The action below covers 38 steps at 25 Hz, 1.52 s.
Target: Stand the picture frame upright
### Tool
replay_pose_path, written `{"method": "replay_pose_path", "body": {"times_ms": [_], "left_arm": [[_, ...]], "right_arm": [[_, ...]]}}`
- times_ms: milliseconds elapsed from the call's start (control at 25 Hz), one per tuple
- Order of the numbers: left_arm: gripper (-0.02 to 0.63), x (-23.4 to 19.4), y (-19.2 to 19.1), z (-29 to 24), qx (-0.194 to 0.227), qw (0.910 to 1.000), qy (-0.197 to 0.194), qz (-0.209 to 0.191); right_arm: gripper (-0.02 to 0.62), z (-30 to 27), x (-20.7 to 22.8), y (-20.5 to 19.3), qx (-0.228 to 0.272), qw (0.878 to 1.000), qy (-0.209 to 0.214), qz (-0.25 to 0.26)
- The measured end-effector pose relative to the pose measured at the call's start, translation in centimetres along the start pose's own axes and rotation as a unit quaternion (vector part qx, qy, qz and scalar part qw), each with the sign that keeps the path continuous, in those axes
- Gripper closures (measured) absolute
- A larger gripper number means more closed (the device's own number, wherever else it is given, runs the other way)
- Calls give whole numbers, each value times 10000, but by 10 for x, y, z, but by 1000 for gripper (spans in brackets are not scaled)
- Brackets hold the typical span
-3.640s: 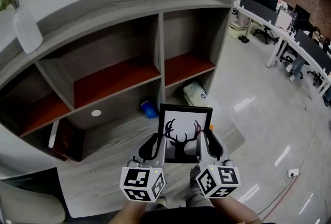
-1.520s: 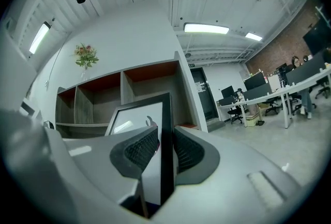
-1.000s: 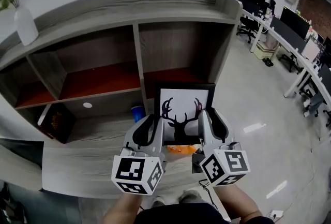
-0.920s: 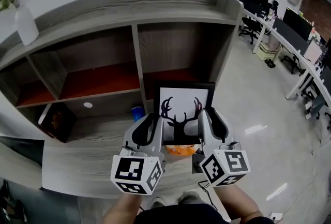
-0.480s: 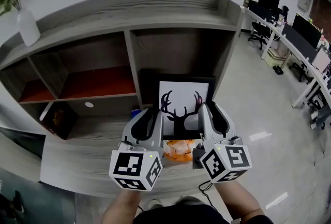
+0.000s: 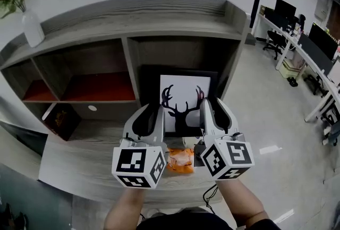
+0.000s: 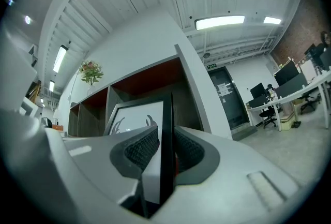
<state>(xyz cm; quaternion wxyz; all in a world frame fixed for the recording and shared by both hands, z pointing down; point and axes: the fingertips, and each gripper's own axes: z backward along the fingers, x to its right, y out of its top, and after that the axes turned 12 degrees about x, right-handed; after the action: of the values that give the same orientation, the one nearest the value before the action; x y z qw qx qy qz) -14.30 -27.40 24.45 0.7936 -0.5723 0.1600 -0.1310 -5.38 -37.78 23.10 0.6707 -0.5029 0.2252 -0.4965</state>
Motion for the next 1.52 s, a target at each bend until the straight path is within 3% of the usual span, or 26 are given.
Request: {"method": "replay_pose_path", "body": {"times_ms": [600, 1520], "left_arm": [[538, -8, 17, -31, 326, 9975, 485, -391], [541, -33, 9, -65, 540, 9952, 761, -286]], "right_arm": [[513, -42, 7, 8, 222, 9995, 111, -169], [512, -85, 9, 3, 494, 9986, -47, 169]]}}
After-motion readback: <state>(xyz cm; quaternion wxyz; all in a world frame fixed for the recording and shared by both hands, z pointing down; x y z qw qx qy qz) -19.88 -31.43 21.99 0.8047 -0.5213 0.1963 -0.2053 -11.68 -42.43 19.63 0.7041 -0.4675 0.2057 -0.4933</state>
